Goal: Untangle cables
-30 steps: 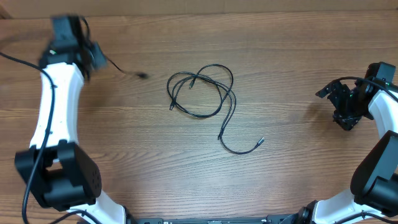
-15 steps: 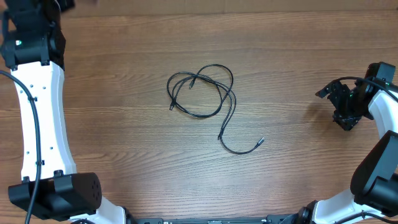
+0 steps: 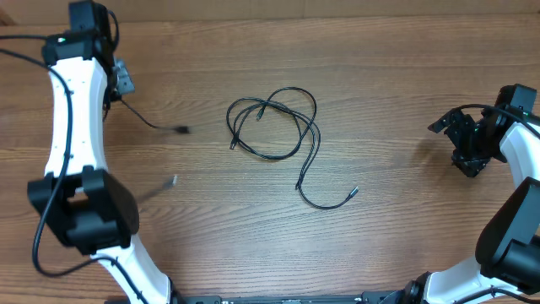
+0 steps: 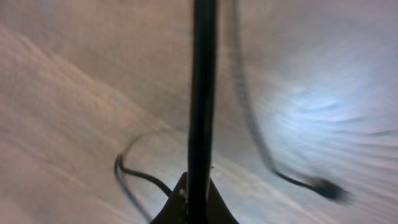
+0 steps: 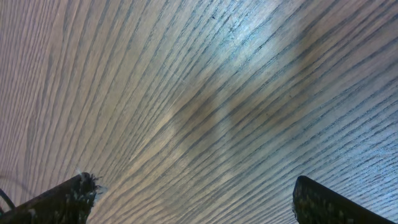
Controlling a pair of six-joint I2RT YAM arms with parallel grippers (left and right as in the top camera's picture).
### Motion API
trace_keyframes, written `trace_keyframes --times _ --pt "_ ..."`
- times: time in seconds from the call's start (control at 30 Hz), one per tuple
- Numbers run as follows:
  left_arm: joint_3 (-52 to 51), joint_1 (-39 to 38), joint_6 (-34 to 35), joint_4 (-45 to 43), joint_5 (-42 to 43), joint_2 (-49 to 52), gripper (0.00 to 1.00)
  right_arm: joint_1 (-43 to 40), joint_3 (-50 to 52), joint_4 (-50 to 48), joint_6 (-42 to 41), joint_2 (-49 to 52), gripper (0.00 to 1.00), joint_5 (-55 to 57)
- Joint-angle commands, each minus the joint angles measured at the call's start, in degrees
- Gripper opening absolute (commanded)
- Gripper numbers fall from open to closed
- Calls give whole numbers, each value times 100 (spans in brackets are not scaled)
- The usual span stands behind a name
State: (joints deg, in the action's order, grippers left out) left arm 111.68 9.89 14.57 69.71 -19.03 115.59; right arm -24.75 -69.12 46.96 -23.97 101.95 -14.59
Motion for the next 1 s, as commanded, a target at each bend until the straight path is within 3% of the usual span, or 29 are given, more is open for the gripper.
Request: trace_keyframes --times 0.0,0.13,0.27,0.4,0.57,0.67,0.73,0.83,0.9,0.97 --pt "2 140 -66 109 -586 341 6 -7 -136 -31 -22 -94 100 44" --pt "2 306 -66 72 -570 507 17 -7 -136 -31 -22 -94 100 44" --pt "2 514 -35 31 -496 518 15 -7 -136 -31 -22 -94 100 44" --pt "2 791 39 79 -286 518 23 -7 -136 -31 -22 -94 100 44" --pt "2 1051 -1043 4 2415 518 65 -7 -136 -31 -22 -94 100 44" --pt "2 1001 -1497 11 3783 518 70 -7 -136 -31 -22 -94 100 44" --pt "2 879 -1589 13 4192 518 66 -7 -136 -31 -22 -94 100 44" --pt "2 485 -1565 9 4286 518 37 -7 -136 -33 -22 -94 100 44" --pt "2 240 -1519 15 4282 518 11 -7 -136 -31 -22 -94 100 44" --pt "2 0 -1351 4 4280 518 4 -7 -136 -31 -22 -94 100 44"
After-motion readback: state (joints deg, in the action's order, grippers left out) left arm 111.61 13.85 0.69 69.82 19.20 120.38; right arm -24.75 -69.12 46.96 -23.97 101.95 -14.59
